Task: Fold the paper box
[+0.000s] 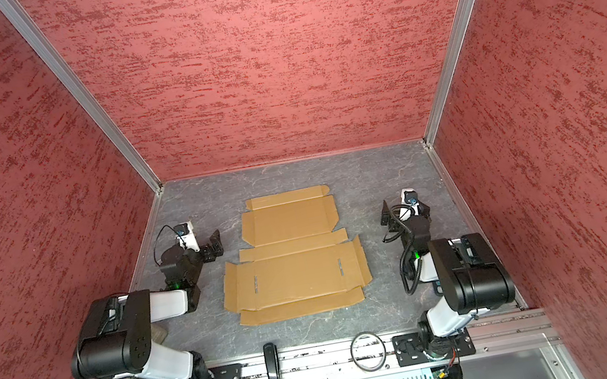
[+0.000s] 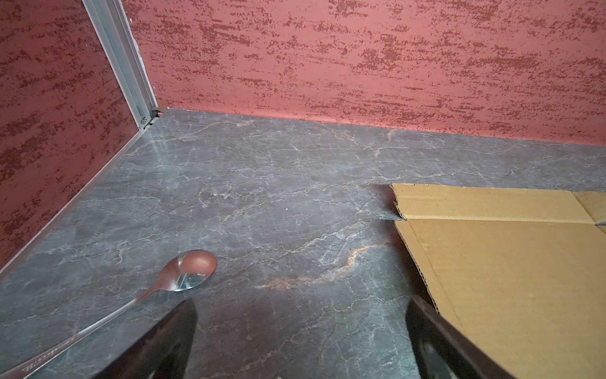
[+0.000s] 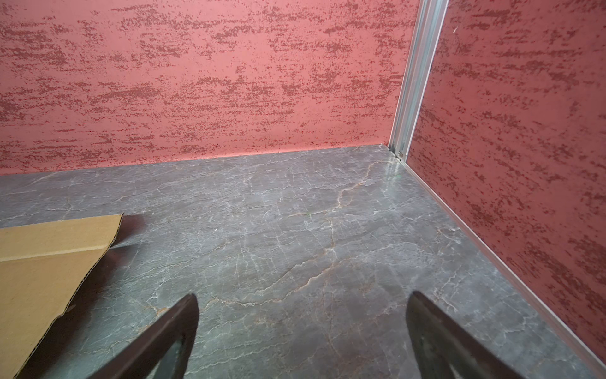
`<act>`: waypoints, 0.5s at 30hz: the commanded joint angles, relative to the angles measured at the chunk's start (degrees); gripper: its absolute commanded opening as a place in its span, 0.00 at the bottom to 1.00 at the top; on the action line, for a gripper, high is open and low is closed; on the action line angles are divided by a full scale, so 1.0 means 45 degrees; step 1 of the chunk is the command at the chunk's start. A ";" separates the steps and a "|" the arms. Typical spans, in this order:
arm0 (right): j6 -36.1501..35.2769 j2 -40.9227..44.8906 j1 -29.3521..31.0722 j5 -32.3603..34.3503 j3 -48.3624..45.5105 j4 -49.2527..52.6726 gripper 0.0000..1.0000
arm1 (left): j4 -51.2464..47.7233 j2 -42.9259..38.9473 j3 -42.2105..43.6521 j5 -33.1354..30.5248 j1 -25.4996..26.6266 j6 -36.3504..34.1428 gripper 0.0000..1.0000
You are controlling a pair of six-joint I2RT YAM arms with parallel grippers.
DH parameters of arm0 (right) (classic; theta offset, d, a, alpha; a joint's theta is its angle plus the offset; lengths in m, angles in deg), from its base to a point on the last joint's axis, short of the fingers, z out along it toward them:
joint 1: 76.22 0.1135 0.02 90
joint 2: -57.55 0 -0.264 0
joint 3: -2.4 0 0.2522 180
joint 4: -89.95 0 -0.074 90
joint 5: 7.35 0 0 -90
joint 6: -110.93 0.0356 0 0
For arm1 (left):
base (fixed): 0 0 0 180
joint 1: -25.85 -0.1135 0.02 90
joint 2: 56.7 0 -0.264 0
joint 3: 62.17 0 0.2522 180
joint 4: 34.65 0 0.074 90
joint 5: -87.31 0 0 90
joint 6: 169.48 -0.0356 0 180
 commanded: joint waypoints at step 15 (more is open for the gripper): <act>-0.0134 0.1561 -0.0048 -0.0733 -0.0315 0.0399 0.99 | -0.5984 -0.1281 -0.2649 -0.0346 -0.0084 0.0416 0.99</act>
